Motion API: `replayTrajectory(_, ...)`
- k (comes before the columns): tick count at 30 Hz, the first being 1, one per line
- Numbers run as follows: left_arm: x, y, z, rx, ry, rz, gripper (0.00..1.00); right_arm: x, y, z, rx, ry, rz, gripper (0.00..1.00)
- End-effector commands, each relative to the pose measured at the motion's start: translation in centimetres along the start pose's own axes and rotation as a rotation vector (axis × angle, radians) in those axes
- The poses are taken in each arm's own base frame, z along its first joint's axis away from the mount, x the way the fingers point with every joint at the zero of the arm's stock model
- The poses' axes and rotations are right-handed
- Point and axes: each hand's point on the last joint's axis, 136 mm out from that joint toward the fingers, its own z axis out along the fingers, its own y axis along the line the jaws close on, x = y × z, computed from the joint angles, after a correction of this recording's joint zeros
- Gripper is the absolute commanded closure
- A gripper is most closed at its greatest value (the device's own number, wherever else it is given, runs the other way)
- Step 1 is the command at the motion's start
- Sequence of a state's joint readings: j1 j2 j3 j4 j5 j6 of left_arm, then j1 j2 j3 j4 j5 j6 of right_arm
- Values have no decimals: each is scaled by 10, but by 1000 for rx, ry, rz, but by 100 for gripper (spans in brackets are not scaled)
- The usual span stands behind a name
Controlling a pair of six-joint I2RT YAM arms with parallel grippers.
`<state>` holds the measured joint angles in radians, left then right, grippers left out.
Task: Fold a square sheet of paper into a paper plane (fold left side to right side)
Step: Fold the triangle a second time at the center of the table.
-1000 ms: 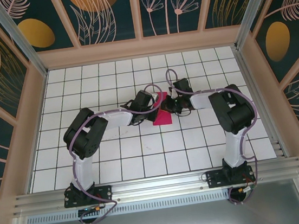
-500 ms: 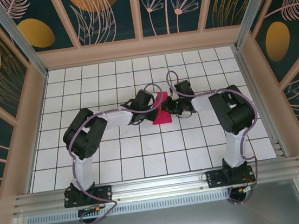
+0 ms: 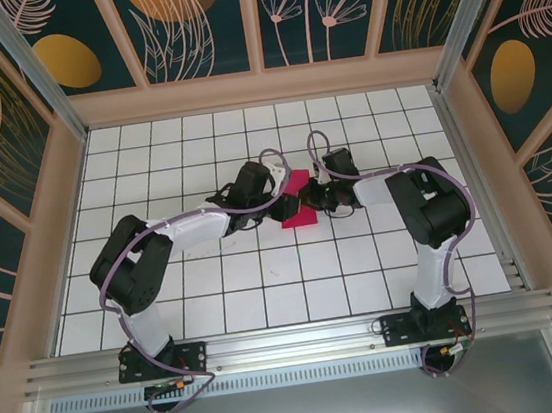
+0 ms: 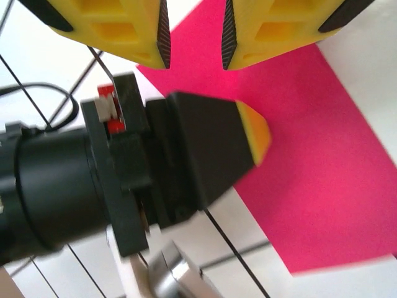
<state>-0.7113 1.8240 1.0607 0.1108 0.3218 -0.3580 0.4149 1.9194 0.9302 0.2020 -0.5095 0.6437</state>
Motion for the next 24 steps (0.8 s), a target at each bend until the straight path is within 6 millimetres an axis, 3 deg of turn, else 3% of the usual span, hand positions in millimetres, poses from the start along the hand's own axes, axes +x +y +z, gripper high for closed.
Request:
replayTrajectory(1,11,-13,10,125,39,-38,69,32,-50,2,159,83,76,90)
replayTrajectory(6,25,-14,21,170,87,-53,69,32,-52,2,167,85,75,90)
replayTrajectory(15,46,12,33,66,122,-74,71,32,-51,1,169,88,71,90)
replayTrajectory(24,62,20,32,47,140,-93,73,32,-52,1,175,91,68,90)
